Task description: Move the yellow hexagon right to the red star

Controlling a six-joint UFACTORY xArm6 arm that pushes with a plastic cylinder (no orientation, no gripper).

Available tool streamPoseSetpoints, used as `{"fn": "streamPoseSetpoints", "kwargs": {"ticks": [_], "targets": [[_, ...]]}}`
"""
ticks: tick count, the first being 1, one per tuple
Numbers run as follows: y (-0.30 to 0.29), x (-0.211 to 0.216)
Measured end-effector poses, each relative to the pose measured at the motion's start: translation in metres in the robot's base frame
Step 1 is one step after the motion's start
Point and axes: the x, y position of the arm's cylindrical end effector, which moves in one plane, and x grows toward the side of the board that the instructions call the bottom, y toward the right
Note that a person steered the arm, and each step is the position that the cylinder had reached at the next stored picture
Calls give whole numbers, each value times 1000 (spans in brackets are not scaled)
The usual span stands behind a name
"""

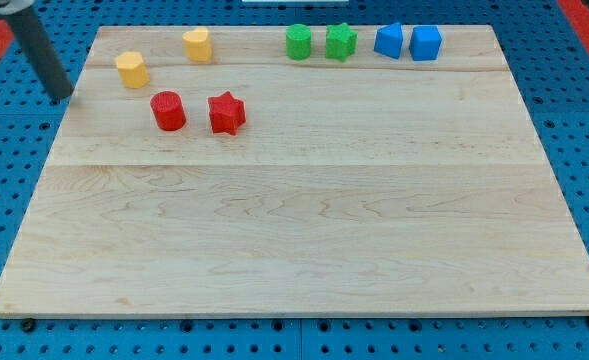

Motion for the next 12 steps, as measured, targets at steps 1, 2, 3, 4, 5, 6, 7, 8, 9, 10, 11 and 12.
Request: {"fn": "streamPoseSetpoints", "kwargs": {"ticks": [1,2,3,4,5,6,7,8,9,10,11,12], "targets": [[11,-25],[36,-32],[78,-32],[116,-32],[150,-32],[182,-32],[218,-30],[234,-22],[238,-12],[241,-24],[243,-31],[266,-18]]}}
